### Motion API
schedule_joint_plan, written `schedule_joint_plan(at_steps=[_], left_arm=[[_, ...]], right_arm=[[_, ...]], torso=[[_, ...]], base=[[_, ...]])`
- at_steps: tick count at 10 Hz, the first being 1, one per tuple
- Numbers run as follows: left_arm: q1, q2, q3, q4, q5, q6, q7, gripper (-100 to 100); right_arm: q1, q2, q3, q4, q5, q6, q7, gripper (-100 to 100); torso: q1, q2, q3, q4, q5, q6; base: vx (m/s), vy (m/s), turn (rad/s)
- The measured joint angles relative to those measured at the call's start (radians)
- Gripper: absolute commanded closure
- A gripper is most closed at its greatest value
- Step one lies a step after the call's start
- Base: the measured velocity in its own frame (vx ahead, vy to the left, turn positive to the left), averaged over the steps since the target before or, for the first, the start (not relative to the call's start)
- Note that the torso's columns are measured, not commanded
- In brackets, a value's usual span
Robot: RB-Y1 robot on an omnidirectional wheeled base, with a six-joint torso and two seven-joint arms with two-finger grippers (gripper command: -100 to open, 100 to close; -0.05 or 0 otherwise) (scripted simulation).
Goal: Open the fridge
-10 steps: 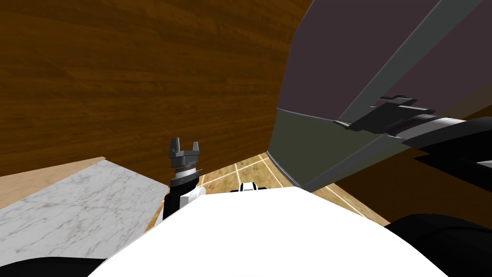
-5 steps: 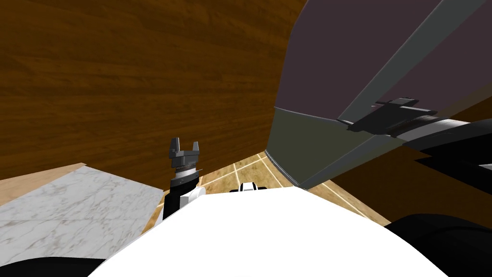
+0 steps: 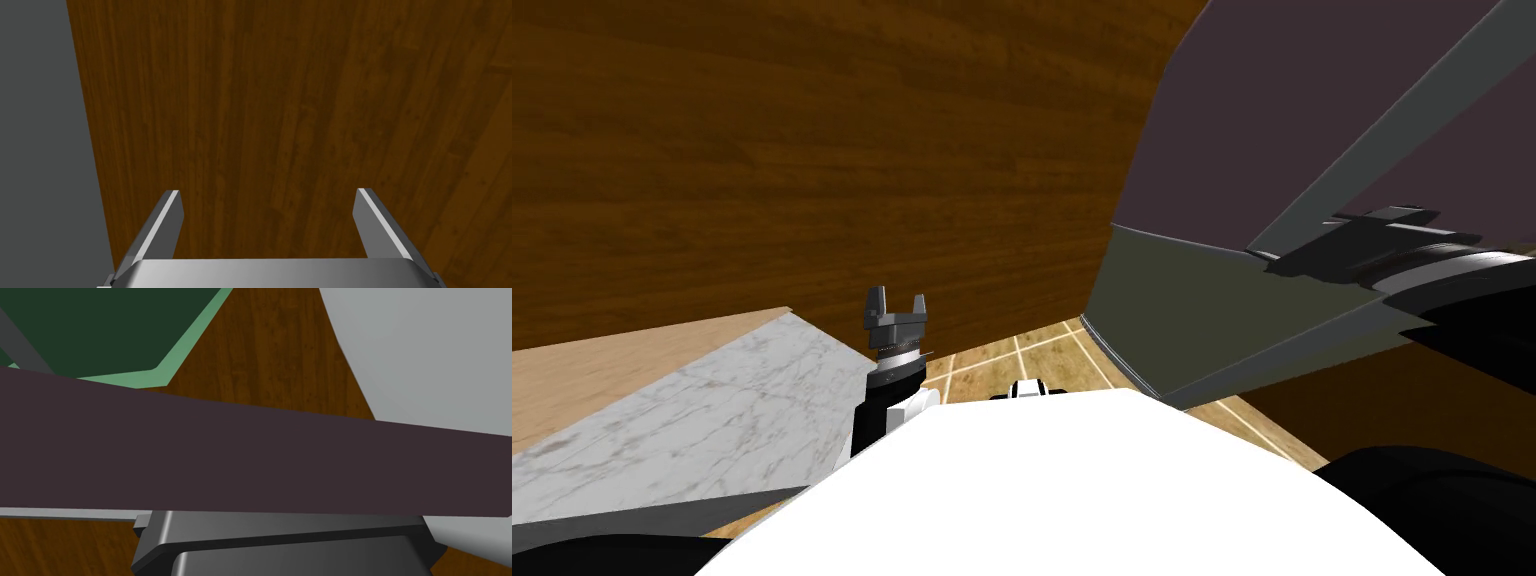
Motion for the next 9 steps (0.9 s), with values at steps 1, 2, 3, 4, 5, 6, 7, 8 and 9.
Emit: schedule_joint_plan(at_steps=[1,2,3,4,5,6,7,8,9], left_arm=[[0.000,0.000,0.000,0.000,0.000,0.000,0.000,0],[0.000,0.000,0.000,0.000,0.000,0.000,0.000,0],[0.000,0.000,0.000,0.000,0.000,0.000,0.000,0],[0.000,0.000,0.000,0.000,0.000,0.000,0.000,0],[0.000,0.000,0.000,0.000,0.000,0.000,0.000,0],[0.000,0.000,0.000,0.000,0.000,0.000,0.000,0],[0.000,0.000,0.000,0.000,0.000,0.000,0.000,0],[0.000,0.000,0.000,0.000,0.000,0.000,0.000,0],[0.000,0.000,0.000,0.000,0.000,0.000,0.000,0]], right_arm=[[0.027,-0.010,-0.011,0.026,0.007,0.023,-0.012,100],[0.041,-0.006,-0.022,0.044,0.011,0.033,-0.017,100],[0.055,-0.015,-0.033,0.080,0.015,0.040,-0.021,100],[0.072,-0.025,-0.032,0.099,0.023,0.064,-0.030,100],[0.066,-0.038,-0.021,0.141,0.033,0.086,-0.030,100],[0.071,-0.034,-0.023,0.163,0.039,0.099,-0.027,100],[0.113,-0.053,-0.042,0.192,0.043,0.122,-0.047,100],[0.112,-0.050,-0.041,0.218,0.050,0.132,-0.048,100],[0.097,-0.042,-0.048,0.261,0.060,0.124,-0.034,100]], torso=[[0.001,0.000,-0.001,-0.001,0.001,-0.001],[0.000,0.002,0.001,0.001,0.001,0.001],[0.003,-0.002,-0.002,-0.001,0.002,-0.005],[0.002,-0.002,-0.003,-0.001,0.002,-0.001],[0.001,-0.001,-0.002,-0.001,0.001,-0.003],[0.000,0.000,0.001,0.000,0.000,0.002],[0.005,-0.001,-0.001,-0.001,0.002,-0.001],[0.002,0.001,0.000,0.000,0.002,0.001],[0.001,0.001,0.000,0.000,0.001,-0.002]], base=[[-0.037,0.170,0.181],[-0.004,0.228,0.362],[-0.007,0.187,0.140],[-0.070,0.207,0.251],[-0.032,0.182,0.192],[0.018,0.255,0.271],[0.028,0.192,0.161],[0.017,0.204,0.315],[-0.002,0.165,0.171]])
